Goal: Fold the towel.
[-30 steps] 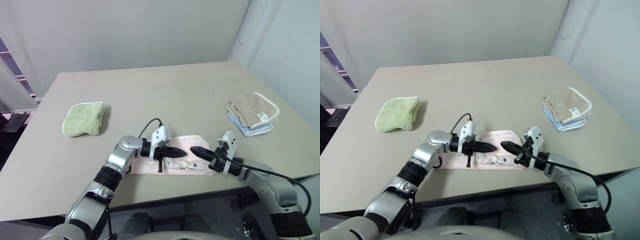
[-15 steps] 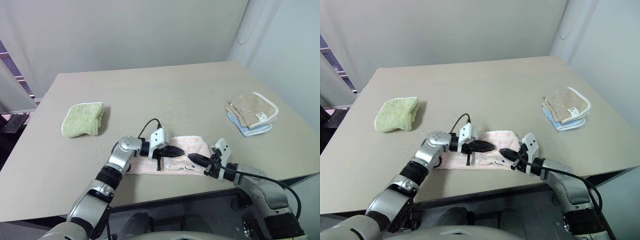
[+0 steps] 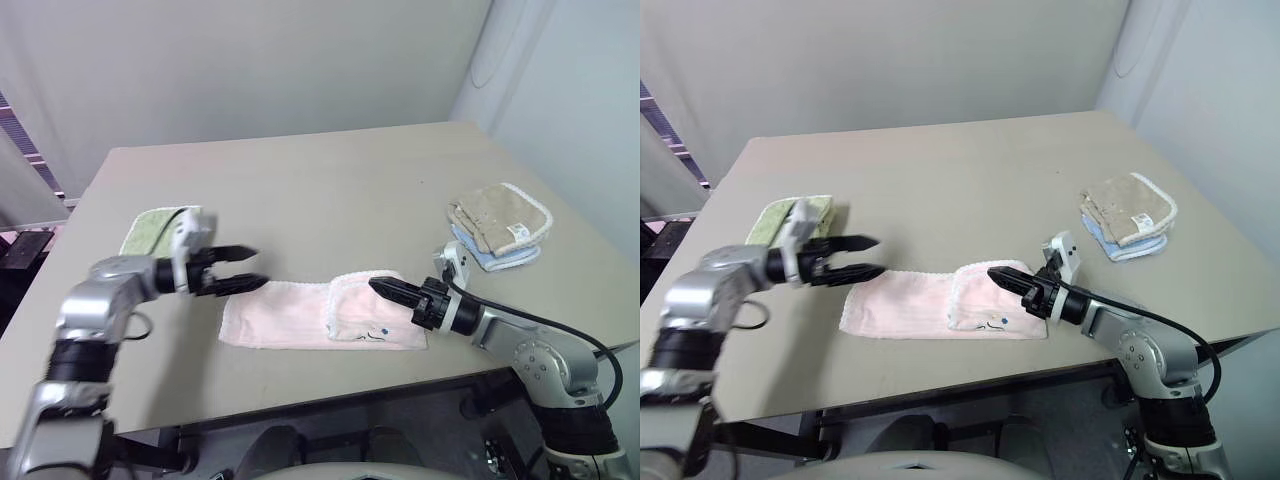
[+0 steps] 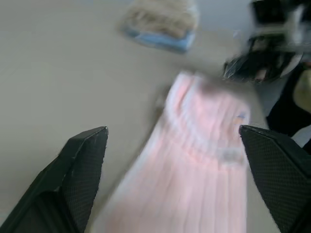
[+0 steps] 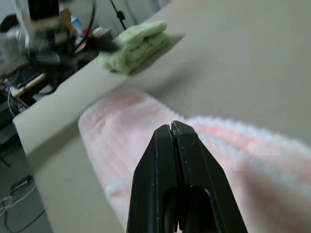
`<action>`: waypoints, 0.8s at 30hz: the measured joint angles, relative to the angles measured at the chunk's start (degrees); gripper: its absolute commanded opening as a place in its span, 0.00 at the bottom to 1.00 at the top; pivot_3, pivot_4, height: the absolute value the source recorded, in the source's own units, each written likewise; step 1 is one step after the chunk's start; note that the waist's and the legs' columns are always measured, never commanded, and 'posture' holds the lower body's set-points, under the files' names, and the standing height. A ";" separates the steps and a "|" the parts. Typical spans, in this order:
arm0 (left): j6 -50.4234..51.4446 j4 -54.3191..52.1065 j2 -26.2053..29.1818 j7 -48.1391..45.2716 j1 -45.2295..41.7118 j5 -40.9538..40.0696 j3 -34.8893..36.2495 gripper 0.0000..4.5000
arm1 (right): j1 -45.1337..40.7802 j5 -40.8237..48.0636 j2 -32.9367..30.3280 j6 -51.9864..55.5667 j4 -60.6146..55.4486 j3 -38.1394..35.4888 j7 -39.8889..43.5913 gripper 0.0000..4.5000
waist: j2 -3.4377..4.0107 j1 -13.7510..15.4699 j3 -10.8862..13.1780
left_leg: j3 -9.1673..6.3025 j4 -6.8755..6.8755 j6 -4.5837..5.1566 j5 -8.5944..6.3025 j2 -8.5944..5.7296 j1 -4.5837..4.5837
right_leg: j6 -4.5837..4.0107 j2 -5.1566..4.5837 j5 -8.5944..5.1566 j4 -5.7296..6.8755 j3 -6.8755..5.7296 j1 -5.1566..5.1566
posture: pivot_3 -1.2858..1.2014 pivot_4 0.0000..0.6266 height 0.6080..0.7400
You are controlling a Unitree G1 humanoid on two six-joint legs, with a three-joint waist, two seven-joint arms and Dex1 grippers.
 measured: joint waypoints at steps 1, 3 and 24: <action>1.26 -0.32 1.23 0.18 1.97 -0.24 0.78 0.99 | -0.49 0.87 -0.17 0.93 -0.20 -0.20 -0.05 0.00 | 0.00 0.13 0.00 | -0.01 -0.03 0.00 0.00 0.00 -0.01 | 0.00 -0.01 0.00 -0.03 0.00 -0.05 | 0.52 0.00 1.00; 2.80 -0.73 2.73 0.54 4.99 -0.23 1.11 0.99 | -1.71 1.57 -0.61 2.23 -0.54 0.03 0.21 0.00 | 0.05 0.57 0.03 | -0.03 -0.02 -0.01 -0.01 0.00 -0.01 | -0.01 -0.10 -0.01 -0.07 -0.06 -0.04 | 0.52 0.00 1.00; 44.94 -1.25 5.13 12.13 6.89 -13.38 5.25 0.99 | -7.92 2.63 0.35 7.48 4.80 1.98 0.32 0.00 | 0.18 0.10 0.08 | 0.02 -0.14 -0.04 -0.02 -0.02 -0.13 | -0.05 -0.12 0.04 -0.08 -0.01 -0.26 | 0.52 0.00 1.00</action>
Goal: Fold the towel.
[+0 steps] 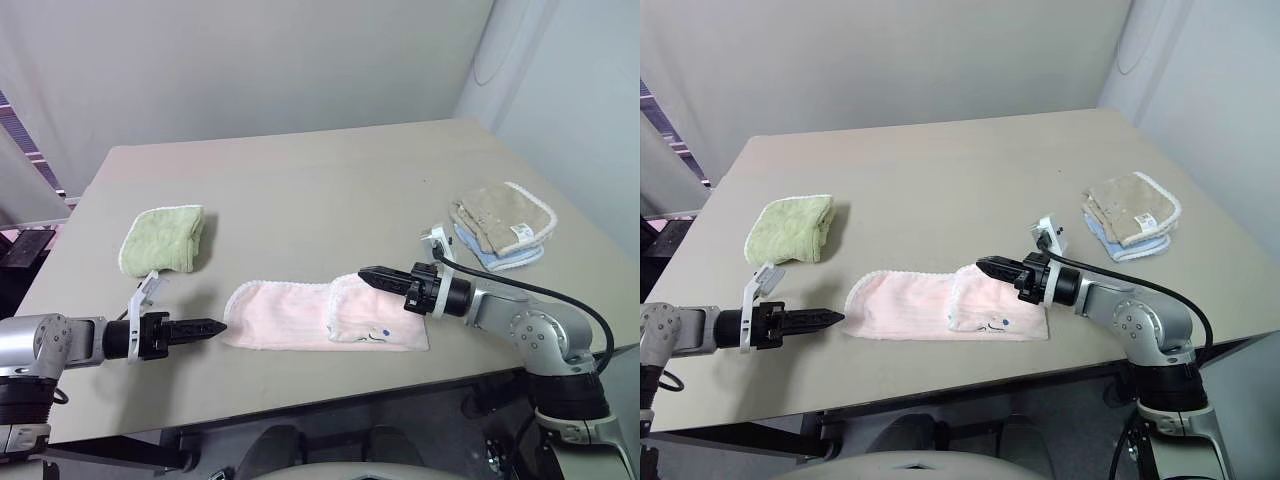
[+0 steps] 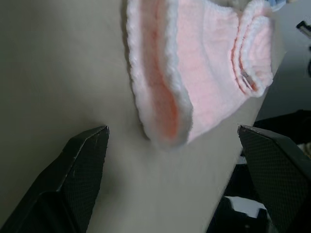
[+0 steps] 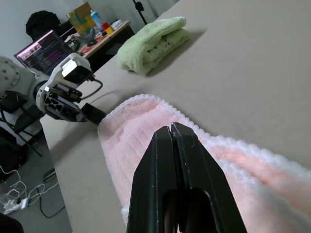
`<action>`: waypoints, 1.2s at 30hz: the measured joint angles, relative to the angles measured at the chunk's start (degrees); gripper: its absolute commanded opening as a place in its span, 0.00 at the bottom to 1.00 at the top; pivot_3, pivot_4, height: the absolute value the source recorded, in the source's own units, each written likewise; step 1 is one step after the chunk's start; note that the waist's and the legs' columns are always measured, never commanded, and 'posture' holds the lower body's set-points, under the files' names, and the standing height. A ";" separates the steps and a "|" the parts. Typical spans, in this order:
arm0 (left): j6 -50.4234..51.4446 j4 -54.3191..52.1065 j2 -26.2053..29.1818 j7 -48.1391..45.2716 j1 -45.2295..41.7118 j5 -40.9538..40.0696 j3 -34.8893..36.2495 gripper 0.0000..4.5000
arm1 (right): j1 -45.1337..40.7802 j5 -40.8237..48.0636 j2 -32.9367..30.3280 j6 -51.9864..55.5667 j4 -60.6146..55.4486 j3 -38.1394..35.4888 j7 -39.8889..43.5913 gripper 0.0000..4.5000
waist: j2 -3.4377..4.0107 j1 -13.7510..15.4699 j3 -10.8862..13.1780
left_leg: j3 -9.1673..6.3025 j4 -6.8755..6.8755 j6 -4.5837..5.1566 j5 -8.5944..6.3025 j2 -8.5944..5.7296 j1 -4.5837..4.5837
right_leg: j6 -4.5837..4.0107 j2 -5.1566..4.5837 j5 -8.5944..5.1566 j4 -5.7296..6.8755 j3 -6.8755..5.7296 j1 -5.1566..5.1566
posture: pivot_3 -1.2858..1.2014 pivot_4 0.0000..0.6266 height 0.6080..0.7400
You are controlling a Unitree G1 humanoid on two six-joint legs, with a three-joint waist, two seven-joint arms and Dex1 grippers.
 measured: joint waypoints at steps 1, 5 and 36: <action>1.07 -0.12 0.00 0.41 0.00 -0.57 0.08 0.99 | 0.00 0.04 0.20 0.31 0.01 0.00 -0.35 0.00 | 0.00 0.02 0.00 | 0.00 0.00 0.00 0.00 0.00 0.00 | 0.00 0.00 0.00 0.00 0.00 0.01 | 0.52 0.00 1.00; 4.86 -3.64 -0.28 2.39 1.15 -2.56 0.46 0.99 | 0.01 0.48 0.97 1.19 0.02 -0.34 -2.07 0.00 | 0.07 0.02 -0.03 | 0.03 -0.02 -0.01 -0.01 -0.02 0.01 | -0.01 -0.03 -0.01 -0.06 0.02 0.03 | 0.52 0.00 1.00; 12.49 -0.43 -18.18 31.05 -2.93 -15.05 13.47 0.72 | -1.58 -0.29 3.48 1.02 4.61 -2.46 -7.77 0.00 | 0.43 1.48 -0.19 | -0.04 0.05 -0.03 0.00 -0.08 0.10 | -0.06 -0.07 0.04 -0.05 -0.08 0.20 | 0.52 0.00 1.00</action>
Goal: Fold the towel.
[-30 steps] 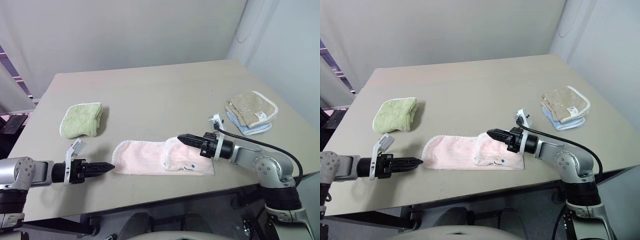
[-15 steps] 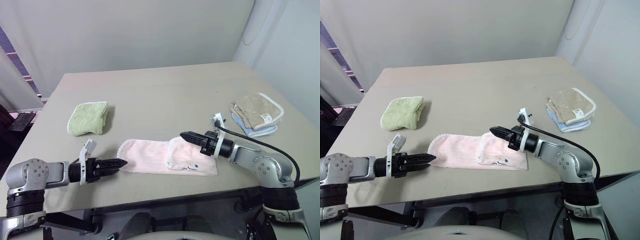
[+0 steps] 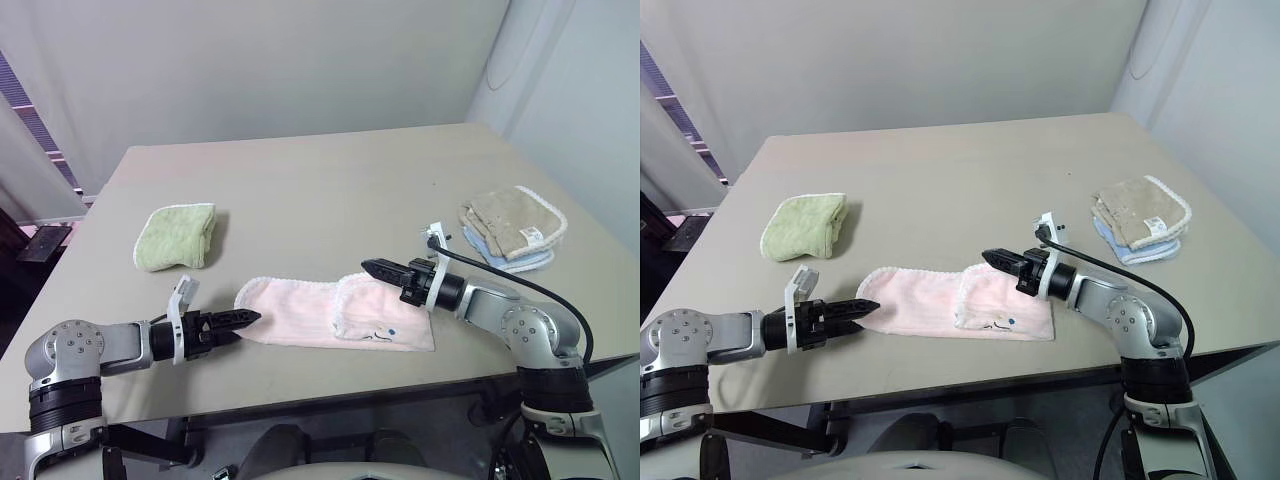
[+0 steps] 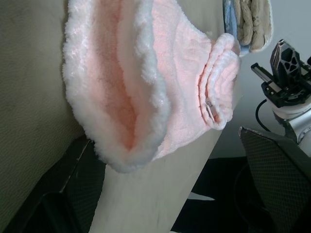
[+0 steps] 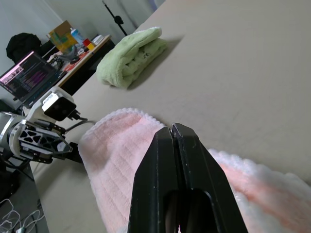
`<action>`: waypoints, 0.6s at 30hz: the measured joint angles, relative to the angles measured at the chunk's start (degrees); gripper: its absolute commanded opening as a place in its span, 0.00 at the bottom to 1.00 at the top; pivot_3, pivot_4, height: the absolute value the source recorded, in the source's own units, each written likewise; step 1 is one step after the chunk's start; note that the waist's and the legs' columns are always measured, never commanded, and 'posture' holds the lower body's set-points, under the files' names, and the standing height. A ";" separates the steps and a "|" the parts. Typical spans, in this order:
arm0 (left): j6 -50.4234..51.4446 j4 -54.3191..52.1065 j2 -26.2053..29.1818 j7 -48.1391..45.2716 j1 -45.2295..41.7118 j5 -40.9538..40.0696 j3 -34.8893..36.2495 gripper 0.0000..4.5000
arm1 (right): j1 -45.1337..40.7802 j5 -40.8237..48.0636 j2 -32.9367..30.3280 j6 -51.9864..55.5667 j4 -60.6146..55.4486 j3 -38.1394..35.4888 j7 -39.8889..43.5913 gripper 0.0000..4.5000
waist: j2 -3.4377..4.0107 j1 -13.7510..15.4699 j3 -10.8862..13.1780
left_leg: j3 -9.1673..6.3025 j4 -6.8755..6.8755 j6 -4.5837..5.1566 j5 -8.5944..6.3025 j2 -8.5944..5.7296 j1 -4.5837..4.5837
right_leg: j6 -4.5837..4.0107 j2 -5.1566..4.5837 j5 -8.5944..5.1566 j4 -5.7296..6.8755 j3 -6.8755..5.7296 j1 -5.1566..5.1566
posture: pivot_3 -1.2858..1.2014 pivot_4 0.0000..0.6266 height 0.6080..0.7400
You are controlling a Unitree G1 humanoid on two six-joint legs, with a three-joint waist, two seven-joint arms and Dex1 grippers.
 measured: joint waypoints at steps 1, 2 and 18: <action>0.00 0.00 -0.41 0.72 0.00 0.01 0.38 0.64 | -0.17 -0.27 0.13 -0.02 0.49 0.00 -0.34 0.00 | 0.00 -0.02 0.00 | 0.00 -0.02 0.00 0.00 0.00 0.00 | -0.03 0.00 0.02 0.00 0.00 -0.01 | 0.52 0.00 1.00; 0.00 0.01 -0.93 1.47 -0.02 0.01 0.85 0.55 | -0.54 -0.86 0.40 -0.27 1.31 -0.01 -0.85 0.00 | 0.00 -0.02 0.00 | 0.00 -0.02 0.00 0.00 0.00 0.00 | -0.05 0.02 0.03 0.00 -0.01 -0.03 | 0.52 0.00 1.00; -1.84 -2.52 4.91 -4.09 -0.17 -0.39 -1.68 0.01 | 2.87 -1.56 -0.92 -1.50 -0.58 -1.45 0.86 0.00 | -0.04 -0.03 0.04 | 0.01 -0.13 -0.04 0.01 0.01 -0.21 | -0.03 0.02 0.00 -0.09 0.00 -0.27 | 0.52 0.00 1.00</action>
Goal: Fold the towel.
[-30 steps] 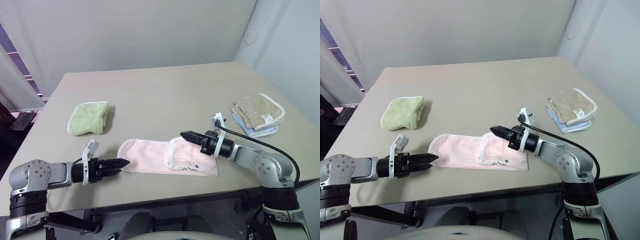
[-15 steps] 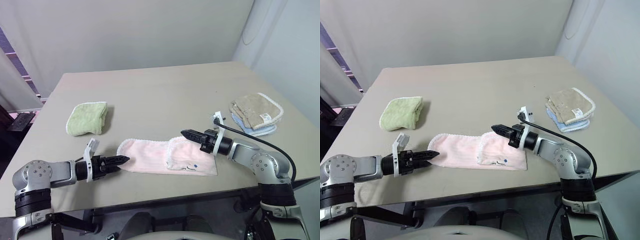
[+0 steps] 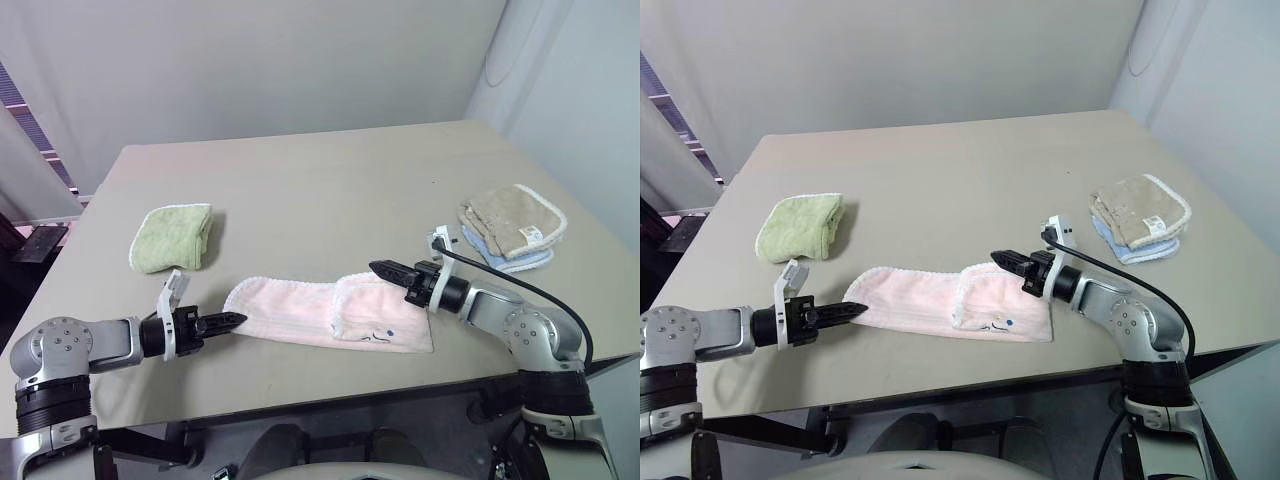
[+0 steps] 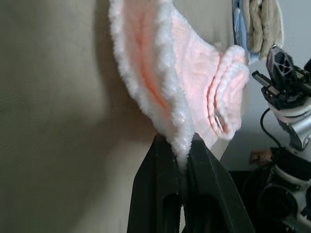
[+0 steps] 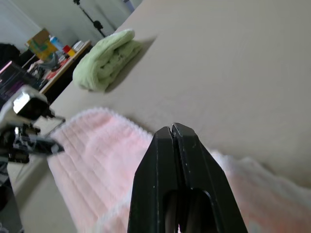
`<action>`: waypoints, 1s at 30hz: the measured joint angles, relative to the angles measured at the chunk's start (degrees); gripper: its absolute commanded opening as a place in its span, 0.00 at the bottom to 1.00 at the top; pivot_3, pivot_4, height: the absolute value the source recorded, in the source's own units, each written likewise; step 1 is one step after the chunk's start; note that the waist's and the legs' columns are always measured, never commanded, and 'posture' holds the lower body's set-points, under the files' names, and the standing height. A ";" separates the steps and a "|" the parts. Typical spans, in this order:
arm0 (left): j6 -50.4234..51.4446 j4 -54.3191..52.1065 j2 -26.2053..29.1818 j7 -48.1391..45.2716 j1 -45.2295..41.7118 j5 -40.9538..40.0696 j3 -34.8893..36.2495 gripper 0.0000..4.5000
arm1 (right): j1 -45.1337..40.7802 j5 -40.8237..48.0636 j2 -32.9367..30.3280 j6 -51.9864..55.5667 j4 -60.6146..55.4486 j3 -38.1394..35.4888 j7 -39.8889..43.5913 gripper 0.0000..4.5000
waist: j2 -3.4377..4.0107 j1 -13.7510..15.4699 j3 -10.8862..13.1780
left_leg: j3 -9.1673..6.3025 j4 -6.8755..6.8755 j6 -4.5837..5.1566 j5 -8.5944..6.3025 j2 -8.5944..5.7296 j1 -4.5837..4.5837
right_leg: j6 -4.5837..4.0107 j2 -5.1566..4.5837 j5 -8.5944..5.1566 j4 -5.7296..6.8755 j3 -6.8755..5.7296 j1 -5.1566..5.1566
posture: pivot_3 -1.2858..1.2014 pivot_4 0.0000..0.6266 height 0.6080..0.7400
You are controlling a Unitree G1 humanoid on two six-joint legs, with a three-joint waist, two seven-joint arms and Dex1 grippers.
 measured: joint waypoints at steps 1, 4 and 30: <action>-1.84 -1.46 2.45 -2.69 -0.01 0.54 -2.70 0.01 | 1.28 -0.03 -0.90 -0.77 -1.21 0.02 1.48 0.00 | -0.06 0.09 0.03 | 0.00 0.00 0.00 0.00 0.00 -0.04 | 0.00 -0.01 0.00 -0.02 0.00 -0.04 | 0.52 0.00 1.00; -9.51 -7.13 10.59 -12.55 -1.09 3.97 -11.96 0.01 | 4.44 0.01 -2.75 -2.82 -4.39 -0.07 5.10 0.00 | -0.05 -0.08 0.08 | 0.10 -0.16 -0.02 -0.01 0.00 -0.06 | -0.04 -0.04 0.01 -0.25 0.06 -0.05 | 0.52 0.00 1.00; -45.03 19.18 -23.64 -42.83 -35.17 34.44 -53.37 0.01 | 18.82 6.11 -2.55 -4.79 -11.54 -18.57 -5.50 0.00 | -0.22 0.19 0.25 | 0.12 0.08 0.38 -0.01 0.07 -0.10 | 0.13 0.12 0.11 -0.73 0.00 0.50 | 0.52 0.00 1.00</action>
